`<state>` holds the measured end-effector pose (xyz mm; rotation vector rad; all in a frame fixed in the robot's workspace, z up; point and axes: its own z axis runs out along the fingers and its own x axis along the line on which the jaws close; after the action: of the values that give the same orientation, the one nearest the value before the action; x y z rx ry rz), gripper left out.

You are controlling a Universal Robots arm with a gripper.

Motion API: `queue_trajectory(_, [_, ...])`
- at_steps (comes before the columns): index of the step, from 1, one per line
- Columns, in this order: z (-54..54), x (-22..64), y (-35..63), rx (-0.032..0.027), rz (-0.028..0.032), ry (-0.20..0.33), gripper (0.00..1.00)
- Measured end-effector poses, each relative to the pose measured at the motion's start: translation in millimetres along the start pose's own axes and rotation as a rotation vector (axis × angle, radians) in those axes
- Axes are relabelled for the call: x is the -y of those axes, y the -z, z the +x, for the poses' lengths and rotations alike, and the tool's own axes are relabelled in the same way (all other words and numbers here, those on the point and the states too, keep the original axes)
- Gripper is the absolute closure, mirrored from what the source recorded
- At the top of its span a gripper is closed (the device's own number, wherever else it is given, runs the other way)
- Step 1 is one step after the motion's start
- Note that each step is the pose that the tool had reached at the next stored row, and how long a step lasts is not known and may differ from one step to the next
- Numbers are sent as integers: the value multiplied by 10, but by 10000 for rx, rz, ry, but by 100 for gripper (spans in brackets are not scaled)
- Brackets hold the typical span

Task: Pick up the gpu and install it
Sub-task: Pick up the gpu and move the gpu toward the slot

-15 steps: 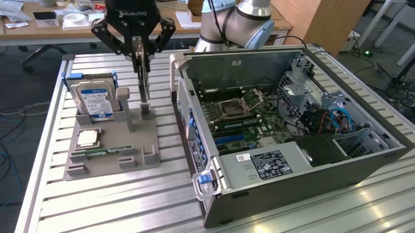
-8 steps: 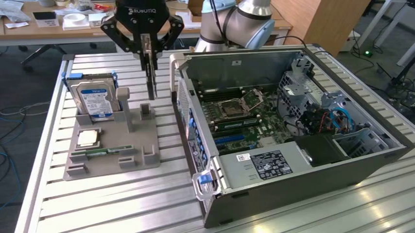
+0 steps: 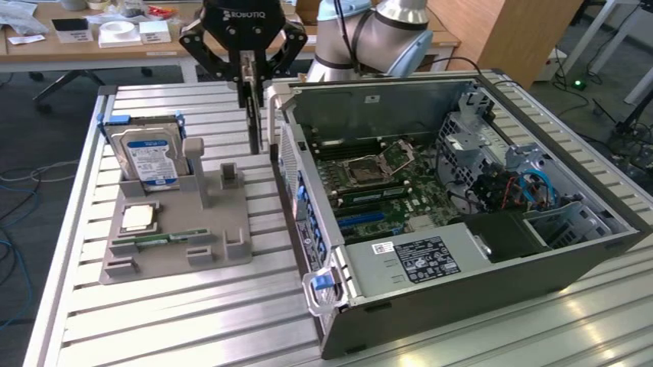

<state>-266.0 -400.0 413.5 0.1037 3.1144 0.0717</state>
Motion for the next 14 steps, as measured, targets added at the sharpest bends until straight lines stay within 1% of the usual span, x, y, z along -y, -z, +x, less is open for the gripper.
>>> queue_trajectory(6, [-122,-9,-1,-2,0,-1,74])
queue_trajectory(14, [-325,-22,-3,-12,1,-1,74])
